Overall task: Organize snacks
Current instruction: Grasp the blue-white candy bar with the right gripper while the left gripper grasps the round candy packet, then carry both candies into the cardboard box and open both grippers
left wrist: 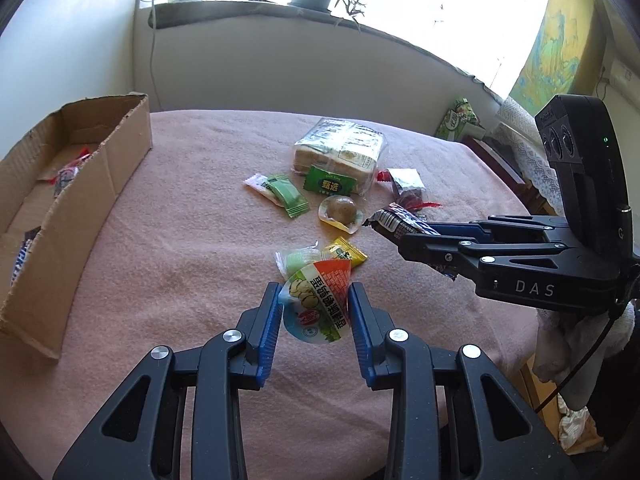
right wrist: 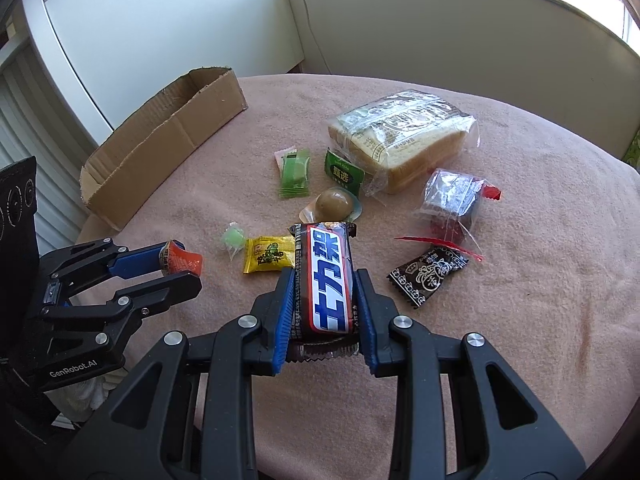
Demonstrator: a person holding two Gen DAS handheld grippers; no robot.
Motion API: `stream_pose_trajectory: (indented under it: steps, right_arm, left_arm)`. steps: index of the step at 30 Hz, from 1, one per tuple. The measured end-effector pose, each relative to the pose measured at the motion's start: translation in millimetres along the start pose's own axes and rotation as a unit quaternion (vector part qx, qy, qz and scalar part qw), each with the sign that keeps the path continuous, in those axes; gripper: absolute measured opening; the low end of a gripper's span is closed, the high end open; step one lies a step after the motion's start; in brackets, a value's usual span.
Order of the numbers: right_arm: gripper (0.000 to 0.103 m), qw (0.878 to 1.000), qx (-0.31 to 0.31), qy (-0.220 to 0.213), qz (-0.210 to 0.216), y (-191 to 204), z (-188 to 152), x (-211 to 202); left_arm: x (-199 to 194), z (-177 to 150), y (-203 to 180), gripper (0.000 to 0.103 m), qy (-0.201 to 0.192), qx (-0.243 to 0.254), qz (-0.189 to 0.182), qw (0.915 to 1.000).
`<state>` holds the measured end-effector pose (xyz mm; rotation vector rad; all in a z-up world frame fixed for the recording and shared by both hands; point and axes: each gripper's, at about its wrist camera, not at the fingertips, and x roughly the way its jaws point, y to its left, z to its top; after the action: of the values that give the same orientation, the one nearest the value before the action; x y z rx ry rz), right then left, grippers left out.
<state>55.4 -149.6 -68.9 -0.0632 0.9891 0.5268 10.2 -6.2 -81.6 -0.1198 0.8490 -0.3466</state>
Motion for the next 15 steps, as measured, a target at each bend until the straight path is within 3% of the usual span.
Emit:
stream_pose_trajectory:
  steps: [15]
  right_arm:
    - [0.030,0.999,-0.032,-0.029,0.021,41,32,-6]
  left_arm:
    - [-33,12,41,0.032,-0.046,-0.036,0.040,0.9975]
